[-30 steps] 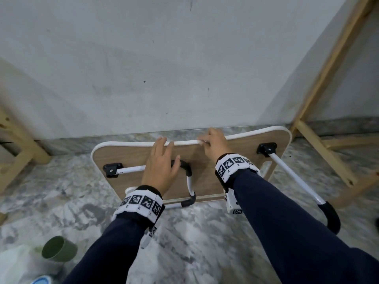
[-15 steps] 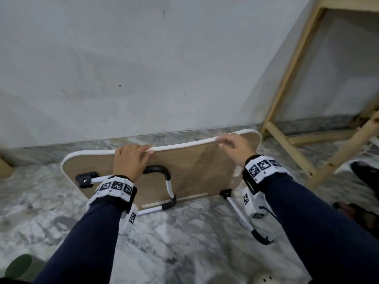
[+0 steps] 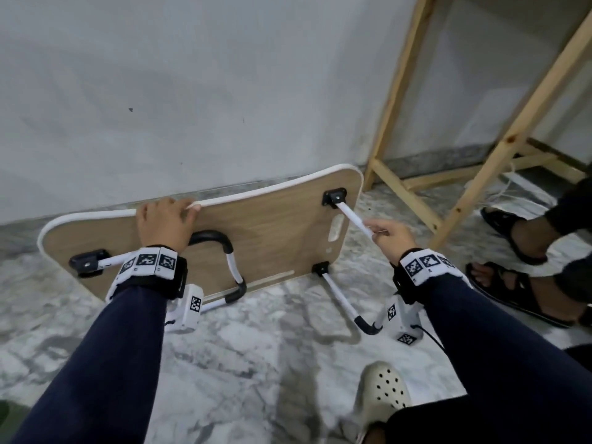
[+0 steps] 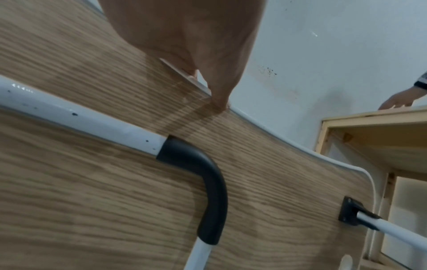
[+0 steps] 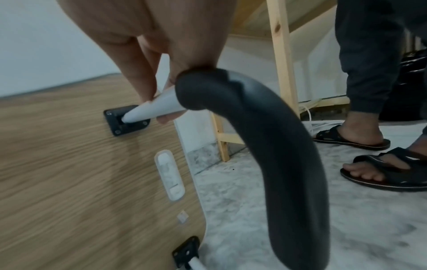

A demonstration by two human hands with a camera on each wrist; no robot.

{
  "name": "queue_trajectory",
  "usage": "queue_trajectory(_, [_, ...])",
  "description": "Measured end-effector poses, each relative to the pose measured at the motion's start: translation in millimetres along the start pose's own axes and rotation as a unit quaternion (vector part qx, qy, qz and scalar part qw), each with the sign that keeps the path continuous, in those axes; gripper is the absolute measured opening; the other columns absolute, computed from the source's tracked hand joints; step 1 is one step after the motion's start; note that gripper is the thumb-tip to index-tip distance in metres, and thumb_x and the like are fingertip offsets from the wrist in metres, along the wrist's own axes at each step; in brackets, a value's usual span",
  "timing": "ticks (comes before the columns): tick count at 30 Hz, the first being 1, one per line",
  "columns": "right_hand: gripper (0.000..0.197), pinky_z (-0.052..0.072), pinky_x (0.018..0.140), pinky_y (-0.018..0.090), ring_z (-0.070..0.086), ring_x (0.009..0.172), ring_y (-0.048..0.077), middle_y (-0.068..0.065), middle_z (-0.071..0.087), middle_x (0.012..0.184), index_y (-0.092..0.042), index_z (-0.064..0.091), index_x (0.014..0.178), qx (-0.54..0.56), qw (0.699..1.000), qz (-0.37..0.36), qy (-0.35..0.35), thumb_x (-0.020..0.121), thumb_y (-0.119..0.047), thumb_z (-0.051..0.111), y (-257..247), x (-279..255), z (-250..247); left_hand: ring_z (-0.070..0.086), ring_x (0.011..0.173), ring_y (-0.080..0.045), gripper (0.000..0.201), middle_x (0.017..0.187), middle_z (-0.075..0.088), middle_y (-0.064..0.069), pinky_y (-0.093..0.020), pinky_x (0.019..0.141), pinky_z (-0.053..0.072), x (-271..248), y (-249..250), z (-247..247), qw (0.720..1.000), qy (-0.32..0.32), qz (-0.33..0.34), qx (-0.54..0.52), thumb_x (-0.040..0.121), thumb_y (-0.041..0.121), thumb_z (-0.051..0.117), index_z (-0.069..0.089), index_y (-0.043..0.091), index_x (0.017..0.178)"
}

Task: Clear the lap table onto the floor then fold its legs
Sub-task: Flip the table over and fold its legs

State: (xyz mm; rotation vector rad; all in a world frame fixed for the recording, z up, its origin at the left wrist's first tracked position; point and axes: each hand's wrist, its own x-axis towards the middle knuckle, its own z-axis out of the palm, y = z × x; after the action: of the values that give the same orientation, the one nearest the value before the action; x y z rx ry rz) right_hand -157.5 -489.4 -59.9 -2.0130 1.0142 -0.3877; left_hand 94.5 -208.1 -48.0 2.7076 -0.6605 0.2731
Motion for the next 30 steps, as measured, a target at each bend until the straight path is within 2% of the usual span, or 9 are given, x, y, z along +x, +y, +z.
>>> queue_trajectory(2, [0.039,0.042,0.074,0.025,0.051,0.089,0.019,0.019,0.061,0.120,-0.008,0.061,0.121,0.030,0.999,0.011,0.011,0.088,0.008,0.047,-2,-6,6,0.051,0.114,-0.037,0.038,0.116,0.063,-0.018,-0.046,0.106,0.024,-1,0,1,1.000,0.004,0.002,0.003,0.092,0.042,0.043,0.064,0.020,0.115])
queue_trajectory(6, [0.040,0.040,0.086,0.023,0.057,0.103,0.024,0.017,0.059,0.128,-0.005,0.056,0.126,0.106,0.993,0.020,0.038,0.088,0.006,0.049,-9,-24,35,0.050,0.115,-0.036,0.038,0.117,0.062,-0.018,-0.045,0.107,0.023,-4,-1,2,1.000,0.009,0.003,0.001,0.093,0.041,0.042,0.063,0.019,0.115])
queue_trajectory(9, [0.038,0.039,0.083,0.017,0.057,0.102,0.022,0.016,0.056,0.126,-0.008,0.054,0.128,0.144,0.986,0.026,0.074,0.091,-0.004,0.050,-16,-37,69,0.049,0.116,-0.036,0.039,0.119,0.061,-0.018,-0.046,0.108,0.023,-4,-1,1,1.000,0.002,0.004,0.004,0.093,0.041,0.040,0.062,0.020,0.117])
queue_trajectory(12, [0.038,0.040,0.087,0.015,0.057,0.107,0.026,0.009,0.047,0.111,-0.006,0.051,0.130,0.150,0.987,0.008,0.063,0.092,-0.009,0.051,-31,-42,91,0.049,0.116,-0.036,0.038,0.121,0.060,-0.018,-0.045,0.108,0.023,-3,-1,1,1.000,0.001,0.003,0.002,0.093,0.041,0.040,0.062,0.022,0.118])
queue_trajectory(14, [0.042,0.041,0.090,0.019,0.056,0.103,0.025,0.008,0.044,0.113,-0.004,0.047,0.133,0.124,0.992,-0.013,0.035,0.092,-0.013,0.053,-41,-41,98,0.049,0.116,-0.035,0.037,0.120,0.060,-0.017,-0.045,0.108,0.023,-2,-1,1,1.000,0.002,0.003,0.007,0.093,0.041,0.040,0.061,0.022,0.118])
queue_trajectory(16, [0.047,0.043,0.092,0.023,0.055,0.108,0.025,0.013,0.046,0.125,-0.004,0.043,0.136,0.086,0.996,-0.029,0.019,0.093,-0.019,0.052,-46,-38,101,0.048,0.117,-0.035,0.038,0.120,0.060,-0.016,-0.044,0.108,0.023,0,-1,1,1.000,-0.003,0.003,0.006,0.093,0.041,0.040,0.061,0.022,0.119])
queue_trajectory(21, [0.062,0.034,0.102,0.023,0.044,0.123,0.020,0.008,0.040,0.135,-0.008,0.033,0.142,-0.029,0.996,-0.084,-0.027,0.091,-0.037,0.052,-45,-34,92,0.048,0.117,-0.034,0.039,0.119,0.060,-0.015,-0.043,0.109,0.022,8,-4,1,1.000,-0.012,0.005,0.001,0.093,0.042,0.039,0.061,0.022,0.118])
queue_trajectory(26, [0.079,0.032,0.106,0.022,0.036,0.125,0.014,0.003,0.035,0.130,-0.004,0.044,0.134,-0.109,0.970,-0.203,-0.081,0.074,-0.048,0.069,-33,-37,76,0.048,0.116,-0.034,0.039,0.116,0.060,-0.015,-0.043,0.108,0.022,7,-4,1,1.000,-0.009,0.006,-0.002,0.094,0.042,0.039,0.062,0.022,0.118])
queue_trajectory(30, [0.084,0.030,0.109,0.021,0.034,0.127,0.012,0.002,0.035,0.132,-0.006,0.042,0.135,-0.087,0.972,-0.206,-0.068,0.068,-0.046,0.075,-29,-43,82,0.048,0.116,-0.034,0.038,0.116,0.061,-0.015,-0.043,0.108,0.022,4,-3,2,1.000,-0.002,0.005,-0.003,0.093,0.042,0.040,0.061,0.022,0.118])
